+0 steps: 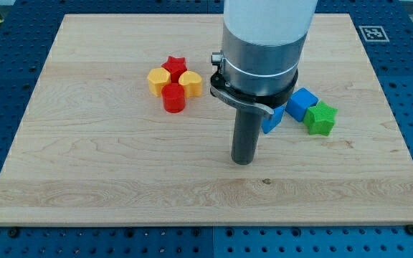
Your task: Move the blue triangle closer to the blue cube
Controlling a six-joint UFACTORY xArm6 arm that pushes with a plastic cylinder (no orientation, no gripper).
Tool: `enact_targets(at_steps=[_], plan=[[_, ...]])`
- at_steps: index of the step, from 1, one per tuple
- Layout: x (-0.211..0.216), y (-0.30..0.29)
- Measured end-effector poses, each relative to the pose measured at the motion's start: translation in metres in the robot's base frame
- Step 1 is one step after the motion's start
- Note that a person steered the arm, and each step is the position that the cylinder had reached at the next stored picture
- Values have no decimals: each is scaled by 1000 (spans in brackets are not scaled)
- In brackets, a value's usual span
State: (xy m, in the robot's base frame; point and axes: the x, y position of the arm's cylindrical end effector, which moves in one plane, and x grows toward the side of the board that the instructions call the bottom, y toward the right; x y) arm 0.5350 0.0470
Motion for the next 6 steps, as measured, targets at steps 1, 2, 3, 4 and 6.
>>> enact_targets(at_steps=[1,2,3,4,6], plan=[[0,0],[-11,8],[-43,35],[-49,40],[-61,80]])
